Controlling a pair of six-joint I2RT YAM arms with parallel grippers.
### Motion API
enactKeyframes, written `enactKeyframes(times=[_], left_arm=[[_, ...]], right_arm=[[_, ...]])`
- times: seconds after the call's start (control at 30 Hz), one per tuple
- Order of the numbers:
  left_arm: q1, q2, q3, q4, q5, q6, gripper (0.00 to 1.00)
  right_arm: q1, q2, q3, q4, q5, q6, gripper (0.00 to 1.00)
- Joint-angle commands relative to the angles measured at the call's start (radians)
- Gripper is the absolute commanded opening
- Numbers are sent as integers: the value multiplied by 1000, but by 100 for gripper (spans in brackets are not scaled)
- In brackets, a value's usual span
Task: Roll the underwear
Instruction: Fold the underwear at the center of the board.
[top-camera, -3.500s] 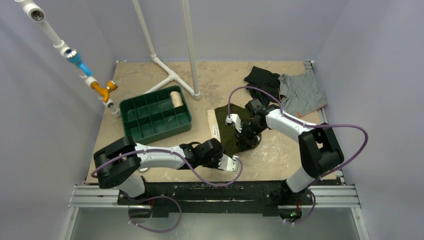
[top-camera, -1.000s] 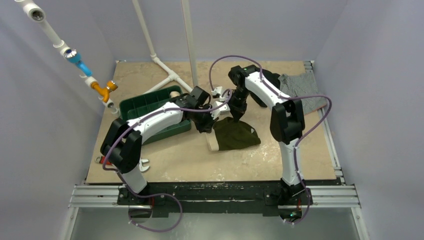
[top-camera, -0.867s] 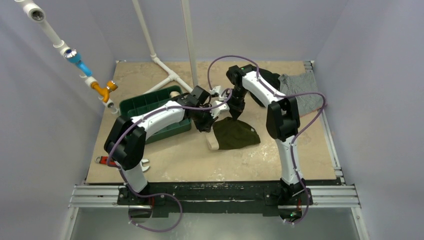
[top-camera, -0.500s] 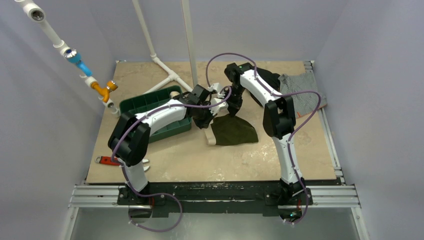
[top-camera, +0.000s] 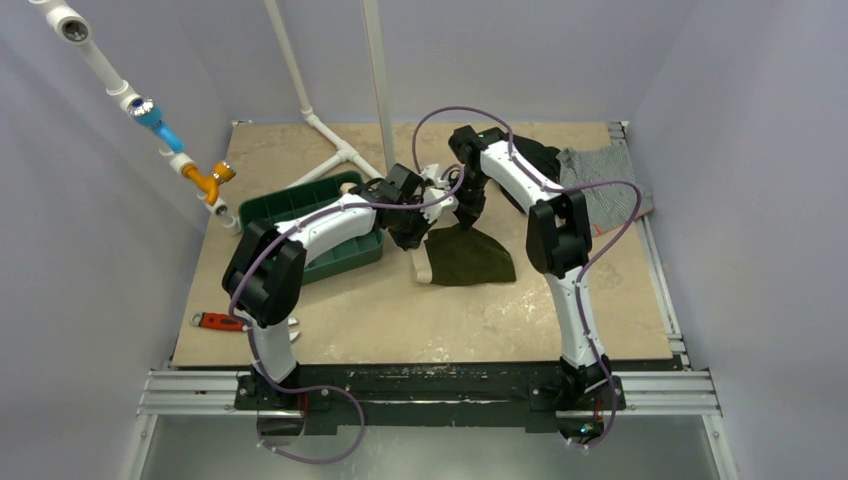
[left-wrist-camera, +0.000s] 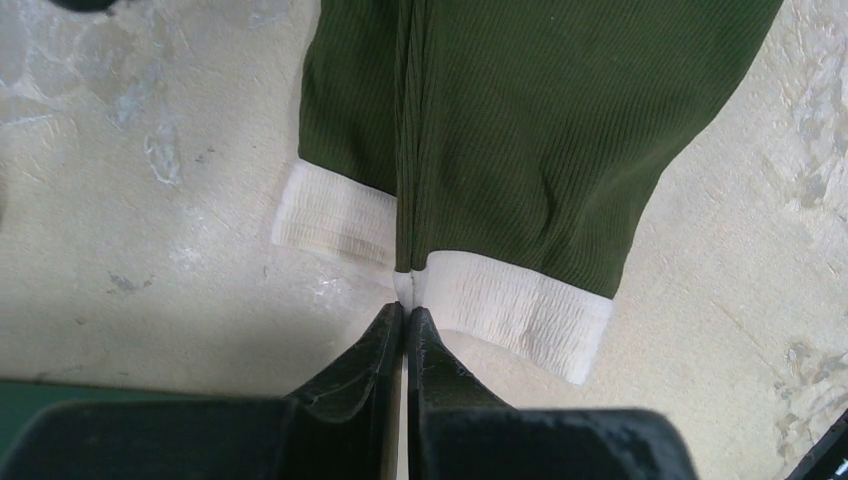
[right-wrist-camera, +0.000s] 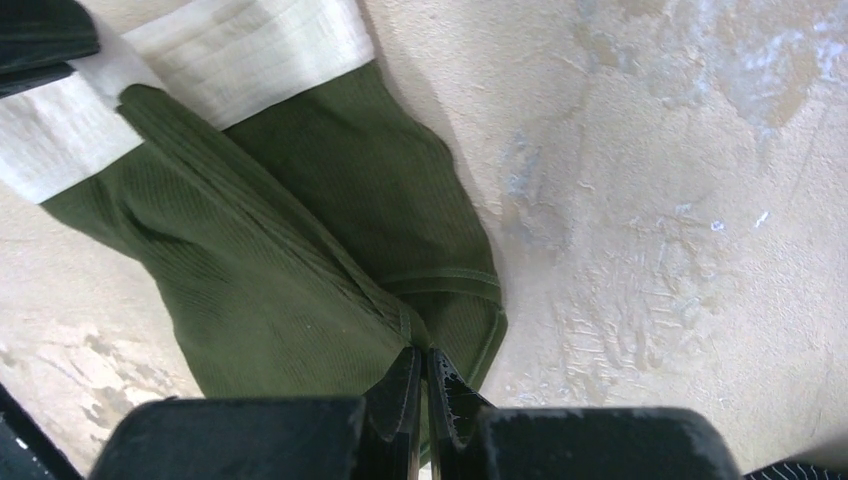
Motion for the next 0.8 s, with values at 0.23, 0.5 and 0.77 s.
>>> enactKeyframes(times=[0.23, 0.5, 0.77], left_arm=[[9, -6, 72, 75, -116, -77, 0], [9, 62, 128, 83, -242, -121, 0], [7, 127, 191, 80, -289, -144, 0]], right_arm=[[-41, -99, -84, 117, 38, 42, 2], [-65, -137, -105, 156, 28, 68, 2], [-76, -137, -97, 179, 46, 94, 0]])
